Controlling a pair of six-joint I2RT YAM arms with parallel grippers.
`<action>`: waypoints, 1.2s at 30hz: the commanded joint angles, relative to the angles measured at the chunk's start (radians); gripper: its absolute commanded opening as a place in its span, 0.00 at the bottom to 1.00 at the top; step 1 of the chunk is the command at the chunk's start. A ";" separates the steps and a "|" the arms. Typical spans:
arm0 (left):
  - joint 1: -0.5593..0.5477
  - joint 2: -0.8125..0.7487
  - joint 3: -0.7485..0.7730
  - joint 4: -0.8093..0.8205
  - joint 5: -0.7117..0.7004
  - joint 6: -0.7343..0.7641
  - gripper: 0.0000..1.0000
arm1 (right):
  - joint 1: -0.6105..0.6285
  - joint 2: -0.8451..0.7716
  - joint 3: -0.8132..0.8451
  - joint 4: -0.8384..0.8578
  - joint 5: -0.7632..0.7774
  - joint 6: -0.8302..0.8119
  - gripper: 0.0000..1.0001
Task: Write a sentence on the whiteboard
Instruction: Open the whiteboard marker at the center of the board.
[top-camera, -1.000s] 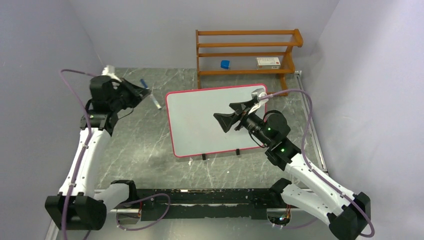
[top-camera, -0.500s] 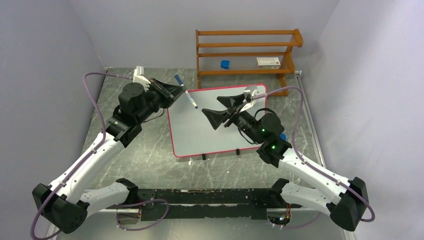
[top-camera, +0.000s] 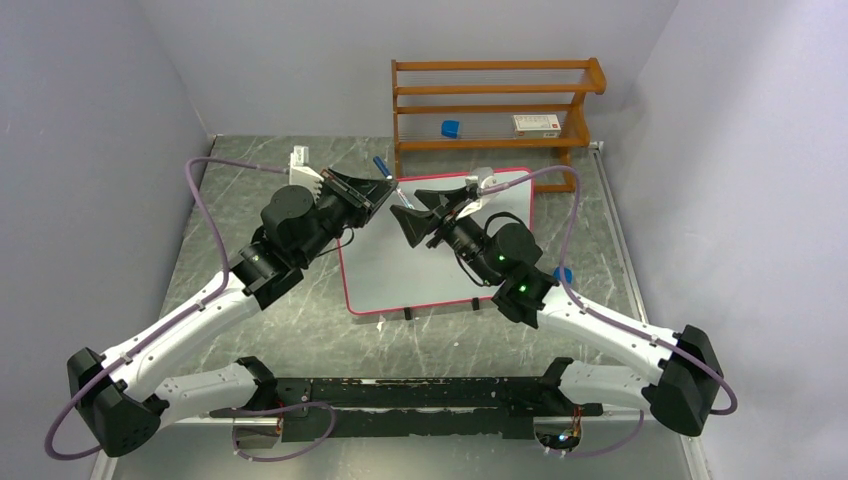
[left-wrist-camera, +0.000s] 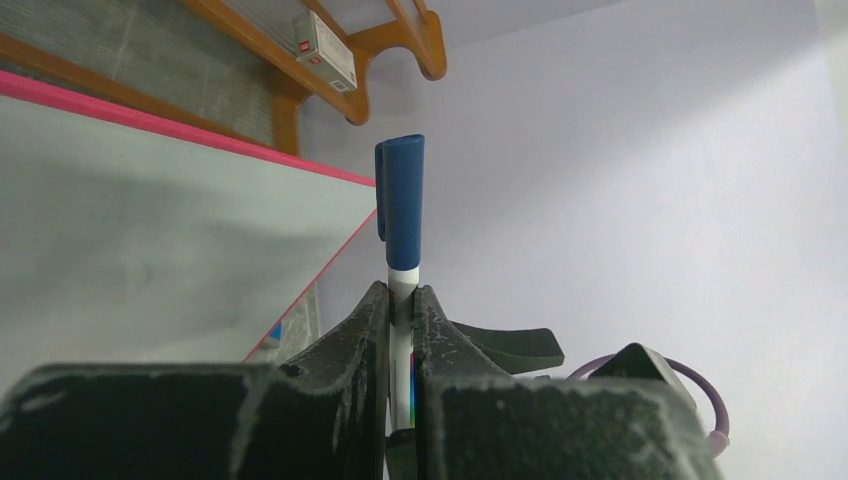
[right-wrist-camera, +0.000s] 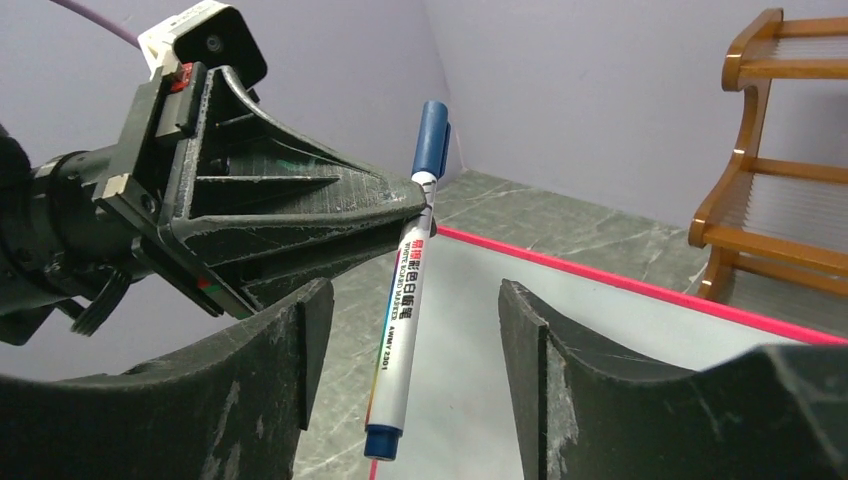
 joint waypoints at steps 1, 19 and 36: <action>-0.022 -0.003 -0.011 0.056 -0.061 -0.020 0.05 | 0.017 0.009 0.016 0.051 0.058 -0.031 0.62; -0.038 -0.015 -0.055 0.047 -0.078 -0.017 0.05 | 0.028 0.017 0.013 0.043 0.033 -0.041 0.00; -0.034 -0.134 0.107 -0.241 -0.112 0.954 0.87 | -0.125 -0.069 0.167 -0.427 -0.245 -0.081 0.00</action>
